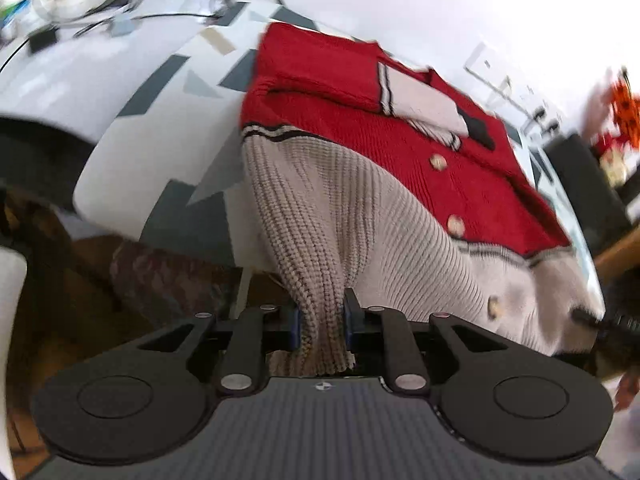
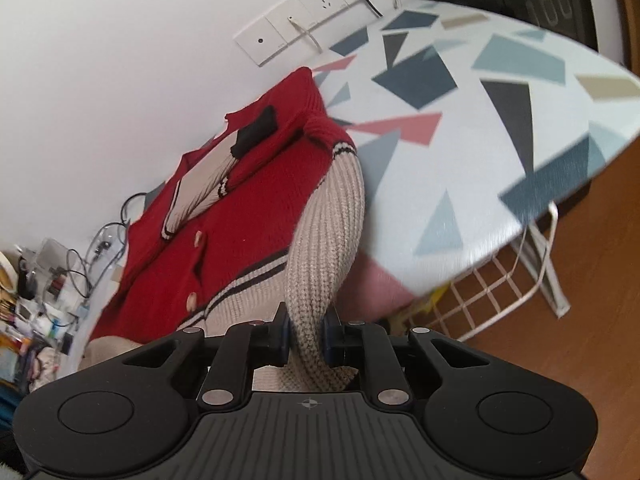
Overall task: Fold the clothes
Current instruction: 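Grasp the cream hem band with both grippers, then lift the hem with both grippers and fold it over the red body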
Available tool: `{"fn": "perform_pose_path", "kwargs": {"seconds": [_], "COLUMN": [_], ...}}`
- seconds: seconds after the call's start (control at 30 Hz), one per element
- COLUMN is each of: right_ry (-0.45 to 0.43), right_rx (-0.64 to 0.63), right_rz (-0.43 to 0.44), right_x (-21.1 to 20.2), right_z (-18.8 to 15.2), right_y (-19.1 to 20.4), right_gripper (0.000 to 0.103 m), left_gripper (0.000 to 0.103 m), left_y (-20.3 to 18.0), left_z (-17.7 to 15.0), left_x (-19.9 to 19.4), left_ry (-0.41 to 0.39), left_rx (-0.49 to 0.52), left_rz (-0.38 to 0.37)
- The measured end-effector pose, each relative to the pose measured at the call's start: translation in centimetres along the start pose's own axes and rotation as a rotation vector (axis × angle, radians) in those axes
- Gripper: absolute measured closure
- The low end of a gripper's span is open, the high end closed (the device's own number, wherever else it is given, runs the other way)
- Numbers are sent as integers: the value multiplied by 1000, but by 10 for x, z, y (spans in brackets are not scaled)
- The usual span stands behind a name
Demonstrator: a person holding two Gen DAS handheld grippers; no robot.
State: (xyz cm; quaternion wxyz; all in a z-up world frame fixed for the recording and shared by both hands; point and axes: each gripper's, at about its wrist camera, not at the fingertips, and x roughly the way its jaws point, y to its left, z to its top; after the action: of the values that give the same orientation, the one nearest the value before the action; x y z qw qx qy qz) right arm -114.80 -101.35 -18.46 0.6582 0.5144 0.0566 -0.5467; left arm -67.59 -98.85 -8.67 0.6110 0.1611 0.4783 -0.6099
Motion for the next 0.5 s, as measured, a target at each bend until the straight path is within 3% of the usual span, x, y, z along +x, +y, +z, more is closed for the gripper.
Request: {"fn": "perform_pose_path", "kwargs": {"seconds": [0.2,0.37,0.5], "right_ry": [-48,-167,-242], "right_rx": [60,80,62], "right_rz": [55,99,116], "right_x": [1,1,1], "right_z": [15,53,80], "right_y": [7,35,64], "right_gripper": [89,90,90], "left_gripper": [83,83,83], "left_y": [-10,-25,-21], "left_z": [39,93,124], "left_x": [4,1,5], "left_ry": [-90,-199,-223], "left_rx": [-20,-67,-105], "left_rz": [-84,-222,-294]}}
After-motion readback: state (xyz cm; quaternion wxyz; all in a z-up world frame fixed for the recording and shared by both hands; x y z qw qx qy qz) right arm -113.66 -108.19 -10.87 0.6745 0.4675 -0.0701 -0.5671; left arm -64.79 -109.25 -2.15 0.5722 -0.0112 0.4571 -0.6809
